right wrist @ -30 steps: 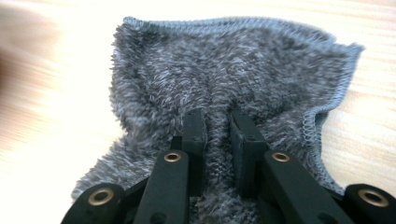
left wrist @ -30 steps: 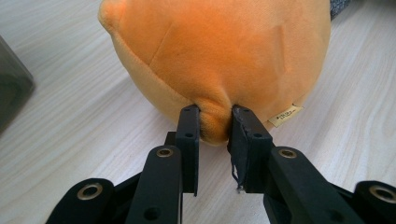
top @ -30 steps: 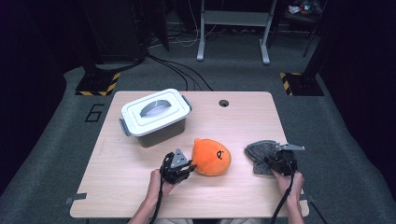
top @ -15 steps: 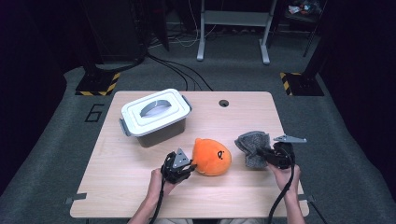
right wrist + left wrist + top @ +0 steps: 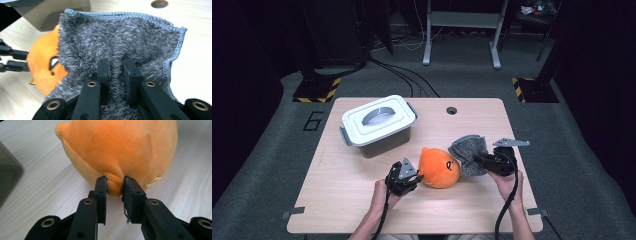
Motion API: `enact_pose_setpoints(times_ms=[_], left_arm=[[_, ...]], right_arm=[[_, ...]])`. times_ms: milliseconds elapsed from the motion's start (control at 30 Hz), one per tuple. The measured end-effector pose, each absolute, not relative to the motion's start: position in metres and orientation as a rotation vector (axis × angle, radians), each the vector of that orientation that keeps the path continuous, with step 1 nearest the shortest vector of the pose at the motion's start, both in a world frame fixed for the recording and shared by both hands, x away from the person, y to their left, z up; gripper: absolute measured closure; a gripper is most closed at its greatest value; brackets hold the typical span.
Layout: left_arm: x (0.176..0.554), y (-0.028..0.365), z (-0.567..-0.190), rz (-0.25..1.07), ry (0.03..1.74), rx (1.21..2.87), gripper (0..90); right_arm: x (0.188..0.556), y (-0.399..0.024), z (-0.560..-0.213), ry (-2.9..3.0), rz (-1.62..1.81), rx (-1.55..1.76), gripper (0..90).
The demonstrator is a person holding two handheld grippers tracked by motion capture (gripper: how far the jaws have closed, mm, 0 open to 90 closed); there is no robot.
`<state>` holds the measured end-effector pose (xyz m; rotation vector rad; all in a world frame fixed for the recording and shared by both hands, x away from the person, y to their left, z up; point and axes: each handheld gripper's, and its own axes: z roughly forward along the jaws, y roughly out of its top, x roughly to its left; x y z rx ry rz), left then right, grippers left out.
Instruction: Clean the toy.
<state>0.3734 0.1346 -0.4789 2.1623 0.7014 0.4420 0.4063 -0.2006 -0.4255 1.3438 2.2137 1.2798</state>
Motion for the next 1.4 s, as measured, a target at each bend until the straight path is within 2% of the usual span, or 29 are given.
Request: enact_pose_setpoints(times_ms=[667,1100,1400], left_arm=[[0.373,0.130,-0.476,0.476,0.686,2.179,73.8],[0.372,0.127,-0.477,0.496,0.679,2.190,74.2],[0.375,0.128,-0.479,0.464,0.712,2.180,74.4]], right_arm=[[0.428,-0.136,-0.412,2.361,1.288,1.228,76.8],[0.441,-0.111,-0.418,2.411,1.285,1.244,76.6],[0.444,-0.108,-0.423,2.414,1.242,1.244,76.6]])
